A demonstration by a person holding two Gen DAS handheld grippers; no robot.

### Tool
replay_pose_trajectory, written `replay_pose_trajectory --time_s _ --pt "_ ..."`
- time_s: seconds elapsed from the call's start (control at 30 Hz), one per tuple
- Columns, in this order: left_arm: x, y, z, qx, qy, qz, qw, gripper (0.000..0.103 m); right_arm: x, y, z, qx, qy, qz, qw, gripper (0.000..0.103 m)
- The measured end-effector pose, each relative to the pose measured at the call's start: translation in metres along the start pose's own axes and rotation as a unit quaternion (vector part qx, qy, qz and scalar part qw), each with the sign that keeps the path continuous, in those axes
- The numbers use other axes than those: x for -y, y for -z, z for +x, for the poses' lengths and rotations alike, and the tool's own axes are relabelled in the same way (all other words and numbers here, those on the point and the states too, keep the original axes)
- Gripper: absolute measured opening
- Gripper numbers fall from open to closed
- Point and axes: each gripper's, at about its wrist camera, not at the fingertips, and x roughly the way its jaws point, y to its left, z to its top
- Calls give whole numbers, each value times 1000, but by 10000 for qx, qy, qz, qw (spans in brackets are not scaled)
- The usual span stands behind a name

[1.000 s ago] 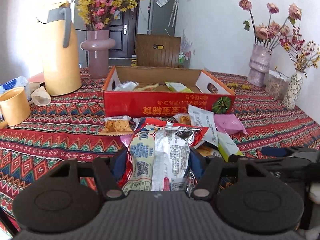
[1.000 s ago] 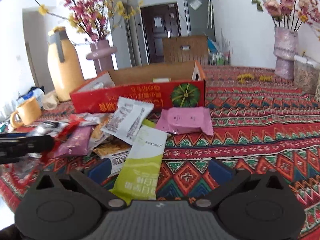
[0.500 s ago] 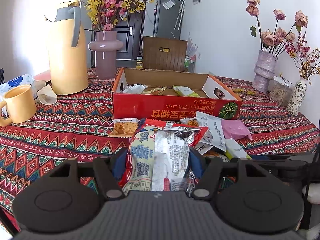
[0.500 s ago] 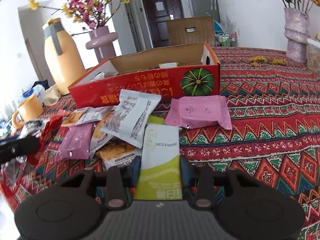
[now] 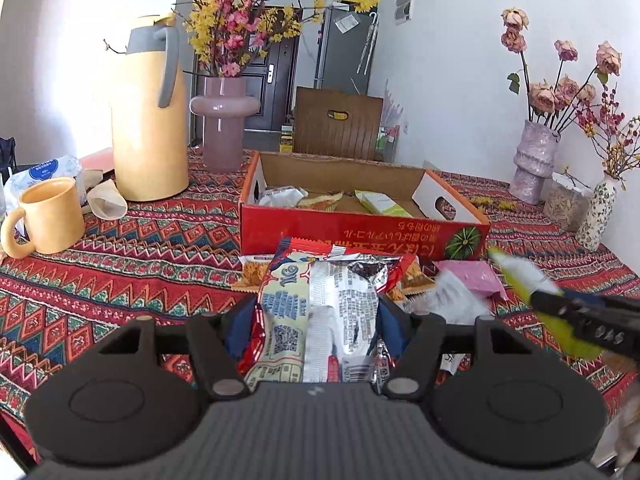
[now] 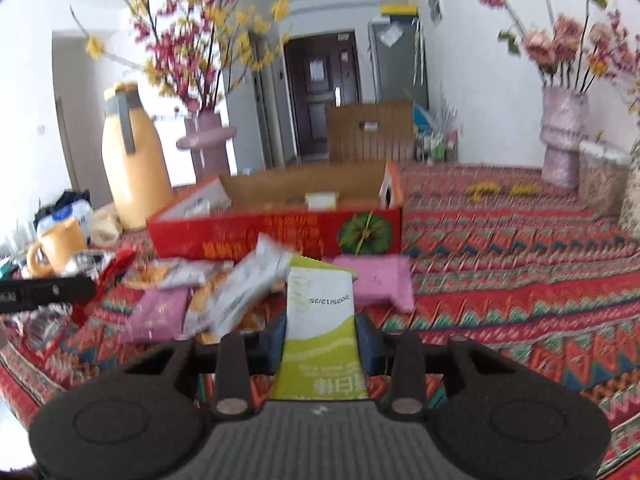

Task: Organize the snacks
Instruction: 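Carry both held packets over the red box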

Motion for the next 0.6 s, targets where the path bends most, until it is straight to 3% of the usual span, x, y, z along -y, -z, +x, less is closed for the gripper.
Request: replay_pose_trajectory --time_s 0.2,0.6 --pt "2 -11 0 104 -37 5 9999 64 5 -19 -10 341 93 -42 9994 35" --pt "0 -47 17 357 -160 -30 9992 64 -1 -51 19 485 34 -172 9987 36"
